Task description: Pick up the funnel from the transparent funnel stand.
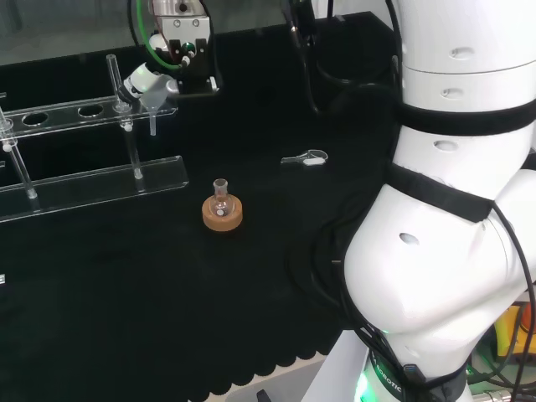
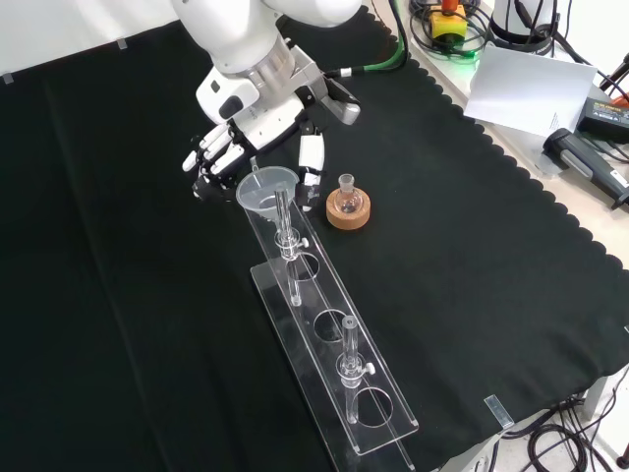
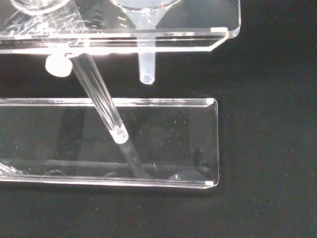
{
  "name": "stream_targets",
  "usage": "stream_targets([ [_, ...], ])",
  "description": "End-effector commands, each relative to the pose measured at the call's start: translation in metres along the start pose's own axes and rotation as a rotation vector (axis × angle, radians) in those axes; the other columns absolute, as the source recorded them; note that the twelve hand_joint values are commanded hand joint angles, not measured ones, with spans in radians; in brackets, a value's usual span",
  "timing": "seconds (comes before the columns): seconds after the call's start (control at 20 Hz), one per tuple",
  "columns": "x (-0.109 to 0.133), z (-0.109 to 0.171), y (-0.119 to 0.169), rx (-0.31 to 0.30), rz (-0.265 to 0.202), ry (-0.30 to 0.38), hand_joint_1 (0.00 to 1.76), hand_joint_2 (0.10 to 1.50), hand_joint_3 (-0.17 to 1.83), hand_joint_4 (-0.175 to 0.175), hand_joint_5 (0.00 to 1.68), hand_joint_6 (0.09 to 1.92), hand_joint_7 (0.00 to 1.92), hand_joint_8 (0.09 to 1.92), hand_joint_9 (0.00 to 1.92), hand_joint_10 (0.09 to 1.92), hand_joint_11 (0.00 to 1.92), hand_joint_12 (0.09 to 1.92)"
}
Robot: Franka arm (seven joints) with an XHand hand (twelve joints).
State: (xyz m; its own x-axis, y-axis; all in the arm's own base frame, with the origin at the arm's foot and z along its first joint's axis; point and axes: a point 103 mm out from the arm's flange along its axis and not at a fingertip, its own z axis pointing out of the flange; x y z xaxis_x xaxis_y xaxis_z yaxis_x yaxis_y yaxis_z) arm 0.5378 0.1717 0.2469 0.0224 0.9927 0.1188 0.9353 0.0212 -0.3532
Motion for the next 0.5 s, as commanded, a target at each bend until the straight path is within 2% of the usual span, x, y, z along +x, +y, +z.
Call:
stream_targets([
  [0.05, -0.0069, -0.0038, -0.0013, -0.014, -0.004, 0.015, 0.56, 0.76, 0.01, -0.109, 0.0, 0.09, 0.62, 0.51, 0.02, 0.83, 0.0, 0.09],
  [0.3, -0.0088, -0.0044, -0.0034, -0.029, -0.019, 0.014, 0.58, 0.76, 0.01, -0.11, 0.0, 0.09, 0.64, 0.54, 0.04, 0.86, 0.0, 0.09],
  [0.5, -0.007, -0.0026, -0.0052, -0.035, -0.008, 0.006, 0.59, 0.76, 0.01, -0.111, 0.0, 0.09, 0.65, 0.55, 0.05, 0.86, 0.0, 0.09],
])
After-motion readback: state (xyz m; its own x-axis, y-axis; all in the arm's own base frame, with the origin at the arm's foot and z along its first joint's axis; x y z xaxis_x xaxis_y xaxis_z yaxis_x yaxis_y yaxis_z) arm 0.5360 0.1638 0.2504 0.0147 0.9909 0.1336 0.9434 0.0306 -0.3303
